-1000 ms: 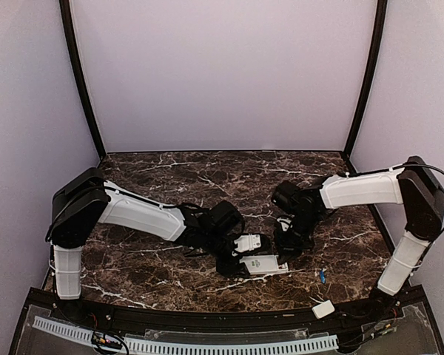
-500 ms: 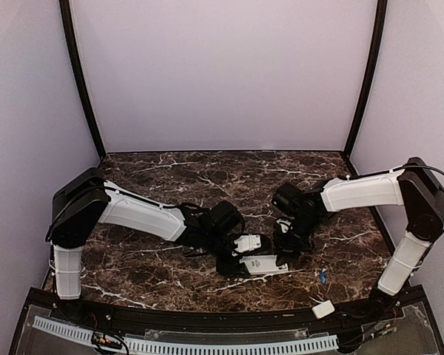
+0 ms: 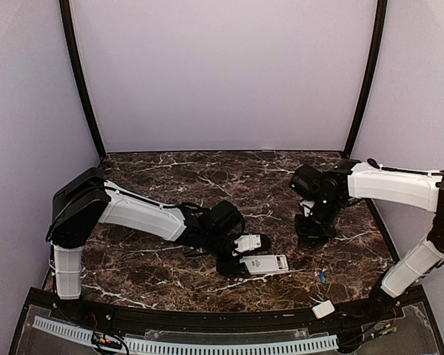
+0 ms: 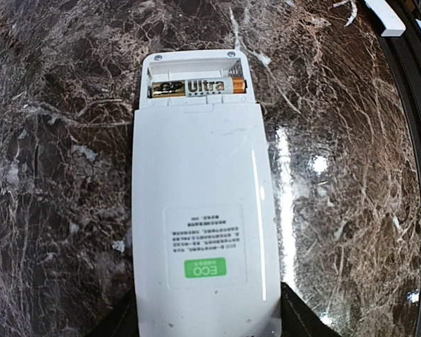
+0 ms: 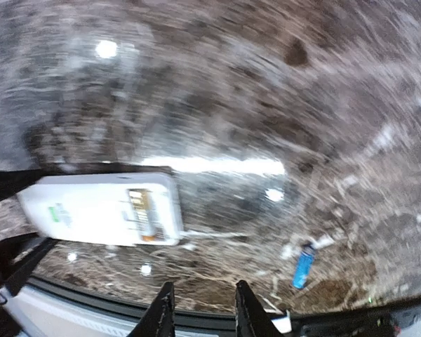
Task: Load the batteries into the remote control
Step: Pick up the battery at the center of the board.
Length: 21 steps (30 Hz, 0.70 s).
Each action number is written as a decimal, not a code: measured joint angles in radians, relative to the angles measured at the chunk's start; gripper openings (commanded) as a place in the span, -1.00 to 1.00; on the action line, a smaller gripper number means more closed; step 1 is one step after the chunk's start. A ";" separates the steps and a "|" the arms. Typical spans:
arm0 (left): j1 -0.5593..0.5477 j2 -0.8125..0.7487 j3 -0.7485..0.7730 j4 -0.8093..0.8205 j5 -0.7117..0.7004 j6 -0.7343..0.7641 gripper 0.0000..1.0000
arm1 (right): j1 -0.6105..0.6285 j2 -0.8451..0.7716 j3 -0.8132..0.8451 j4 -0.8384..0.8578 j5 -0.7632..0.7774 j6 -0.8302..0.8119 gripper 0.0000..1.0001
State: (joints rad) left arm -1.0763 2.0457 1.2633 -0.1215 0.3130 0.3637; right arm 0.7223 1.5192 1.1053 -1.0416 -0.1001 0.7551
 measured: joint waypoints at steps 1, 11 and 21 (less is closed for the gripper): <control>0.000 0.000 0.000 0.000 0.000 0.000 -0.74 | -0.006 -0.015 -0.027 -0.022 0.014 0.021 0.09; 0.000 0.002 0.006 -0.007 0.001 0.000 -0.69 | -0.044 -0.009 -0.200 -0.097 0.036 0.077 0.35; 0.000 0.003 0.007 -0.008 0.001 0.000 -0.69 | -0.056 0.026 -0.319 0.036 -0.075 0.085 -0.26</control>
State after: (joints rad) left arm -1.0763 2.0491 1.2701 -0.1291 0.3138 0.3634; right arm 0.6666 1.5448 0.7864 -1.0054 -0.1753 0.8402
